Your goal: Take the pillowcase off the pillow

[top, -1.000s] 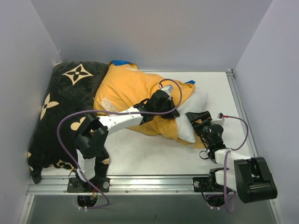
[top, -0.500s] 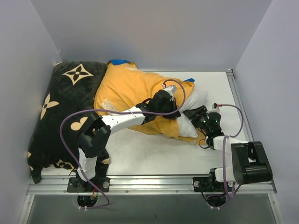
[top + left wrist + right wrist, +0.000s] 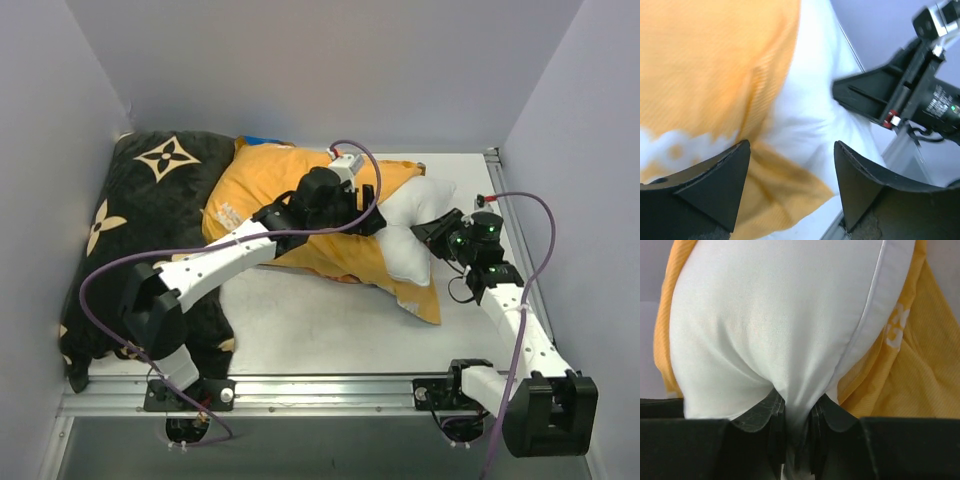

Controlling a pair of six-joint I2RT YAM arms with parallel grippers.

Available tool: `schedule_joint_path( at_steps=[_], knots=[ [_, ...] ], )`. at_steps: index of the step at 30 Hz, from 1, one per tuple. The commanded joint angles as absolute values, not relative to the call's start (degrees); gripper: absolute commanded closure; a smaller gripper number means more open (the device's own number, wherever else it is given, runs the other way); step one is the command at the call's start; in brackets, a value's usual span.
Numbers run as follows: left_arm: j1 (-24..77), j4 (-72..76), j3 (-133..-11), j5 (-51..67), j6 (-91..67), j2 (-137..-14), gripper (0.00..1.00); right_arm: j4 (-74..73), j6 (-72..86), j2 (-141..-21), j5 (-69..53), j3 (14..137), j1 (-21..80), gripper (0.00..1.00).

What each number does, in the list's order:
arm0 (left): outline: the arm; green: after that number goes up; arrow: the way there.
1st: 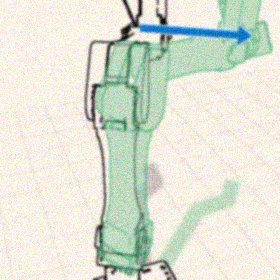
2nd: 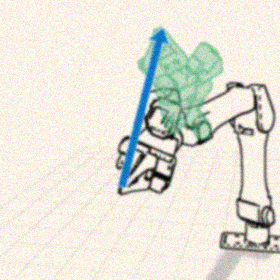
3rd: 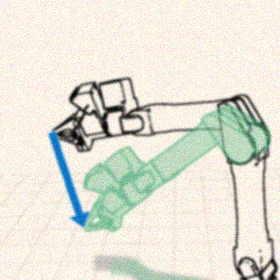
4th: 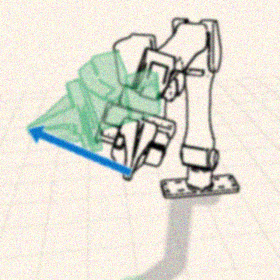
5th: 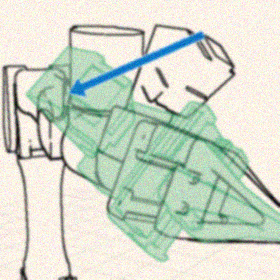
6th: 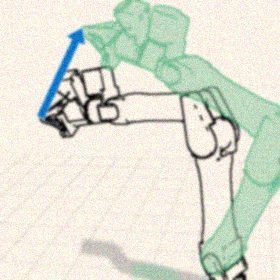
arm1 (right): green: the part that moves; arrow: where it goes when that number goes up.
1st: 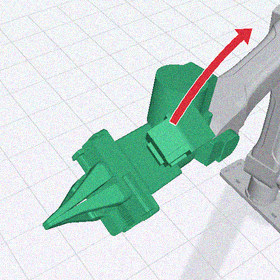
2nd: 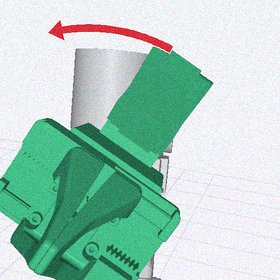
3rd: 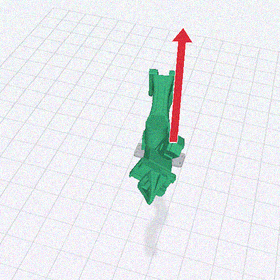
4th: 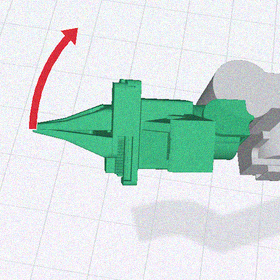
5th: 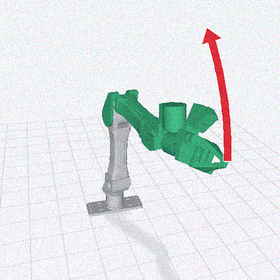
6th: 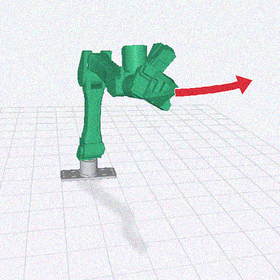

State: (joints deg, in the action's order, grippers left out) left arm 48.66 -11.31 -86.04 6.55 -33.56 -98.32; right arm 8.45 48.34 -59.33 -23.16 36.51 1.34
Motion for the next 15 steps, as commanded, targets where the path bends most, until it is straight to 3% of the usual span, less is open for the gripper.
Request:
schedule_joint_path(
  at_steps=[1,6,12,14,15],
  knots=[
    [47.7,-18.5,-85.7,-7.7,-29.8,-90.7,0.23,3.4,44.7,-56.2,-25.5,44.3,0.2,1.0],
    [47.6,-25.8,-77.8,-25.4,-33.7,-82.2,0.2,-3.2,43.7,-56.5,-27.1,52.8,0.2,1.0],
    [46.4,-20.0,-68.4,-24.6,-34.5,-78.0,0.14,-6.0,43.7,-58.4,-27.8,59.5,0.2,1.0],
    [45.9,-19.7,-68.3,-24.8,-34.9,-78.5,0.14,-6.3,43.9,-59.1,-28.2,60.9,0.2,1.0],
    [45.4,-20.0,-68.7,-24.5,-35.0,-79.0,0.19,-6.6,44.0,-59.2,-28.4,61.3,0.2,1.0]
  ],
)
